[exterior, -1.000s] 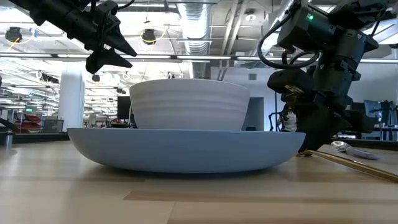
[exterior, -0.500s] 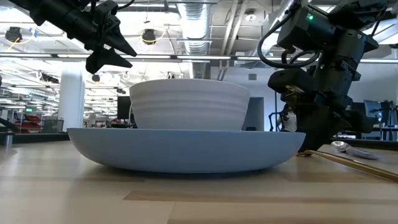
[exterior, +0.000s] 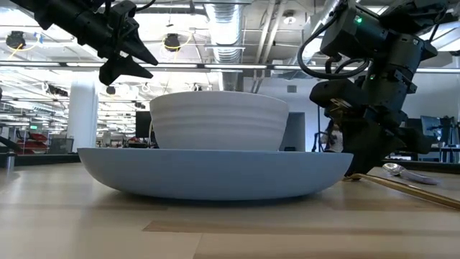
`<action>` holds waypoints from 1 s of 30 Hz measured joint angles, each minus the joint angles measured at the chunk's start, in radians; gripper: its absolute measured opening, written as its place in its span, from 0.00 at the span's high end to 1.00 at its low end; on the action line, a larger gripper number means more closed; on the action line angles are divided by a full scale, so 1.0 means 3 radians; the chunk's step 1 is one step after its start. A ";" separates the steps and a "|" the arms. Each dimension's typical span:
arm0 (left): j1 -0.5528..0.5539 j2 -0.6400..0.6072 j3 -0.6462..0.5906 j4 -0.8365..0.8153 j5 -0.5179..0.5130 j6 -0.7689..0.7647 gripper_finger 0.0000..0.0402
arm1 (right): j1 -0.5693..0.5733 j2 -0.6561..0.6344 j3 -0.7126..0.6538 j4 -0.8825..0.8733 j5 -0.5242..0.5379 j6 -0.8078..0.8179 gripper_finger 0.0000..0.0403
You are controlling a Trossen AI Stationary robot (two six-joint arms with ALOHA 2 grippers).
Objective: Set table place
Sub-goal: Move the gold fork to the right of the blue plate, then put the violet spoon into the bowl
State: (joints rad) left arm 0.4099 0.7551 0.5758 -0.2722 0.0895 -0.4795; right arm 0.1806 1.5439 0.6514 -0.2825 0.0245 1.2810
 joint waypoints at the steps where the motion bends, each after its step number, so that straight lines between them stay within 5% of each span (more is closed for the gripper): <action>1: 0.0000 0.0000 0.0000 0.0001 0.0000 0.0001 0.58 | 0.0000 0.0000 0.0000 0.0000 -0.0001 0.0002 0.77; 21: 0.0000 0.0000 0.0000 0.0000 0.0000 0.0000 0.58 | 0.0000 -0.0092 -0.0006 -0.0039 -0.0014 0.0007 0.45; 30: 0.0000 -0.0001 0.0000 0.0000 0.0000 0.0001 0.58 | 0.0000 -0.0752 0.0334 -0.1153 0.0197 0.0025 0.46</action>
State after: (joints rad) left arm 0.4099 0.7547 0.5758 -0.2722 0.0895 -0.4793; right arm 0.1806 1.3184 0.7514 -0.6283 0.0837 1.2887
